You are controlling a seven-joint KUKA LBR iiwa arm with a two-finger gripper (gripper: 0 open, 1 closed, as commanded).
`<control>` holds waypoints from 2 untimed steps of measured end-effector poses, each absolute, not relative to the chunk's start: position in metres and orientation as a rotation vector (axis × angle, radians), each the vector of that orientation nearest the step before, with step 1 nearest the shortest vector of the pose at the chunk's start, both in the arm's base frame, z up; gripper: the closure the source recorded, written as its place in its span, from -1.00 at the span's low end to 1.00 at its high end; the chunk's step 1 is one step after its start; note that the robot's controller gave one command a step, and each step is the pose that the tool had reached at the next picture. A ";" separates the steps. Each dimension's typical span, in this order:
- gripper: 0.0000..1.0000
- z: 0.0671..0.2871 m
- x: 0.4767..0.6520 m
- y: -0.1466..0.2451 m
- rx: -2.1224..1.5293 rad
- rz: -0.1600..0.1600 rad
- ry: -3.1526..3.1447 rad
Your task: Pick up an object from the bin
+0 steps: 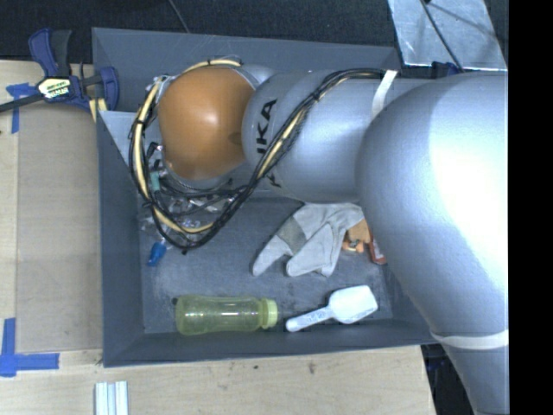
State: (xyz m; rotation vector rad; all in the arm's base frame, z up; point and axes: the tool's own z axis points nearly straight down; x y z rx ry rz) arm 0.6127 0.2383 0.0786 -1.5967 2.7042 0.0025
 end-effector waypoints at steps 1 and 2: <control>1.00 0.079 0.613 0.238 -1.597 0.002 2.705; 1.00 0.214 0.617 0.235 -1.652 0.002 2.668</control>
Offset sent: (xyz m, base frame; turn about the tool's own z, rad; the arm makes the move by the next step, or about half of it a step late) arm 0.0030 -0.0032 0.1349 -0.0461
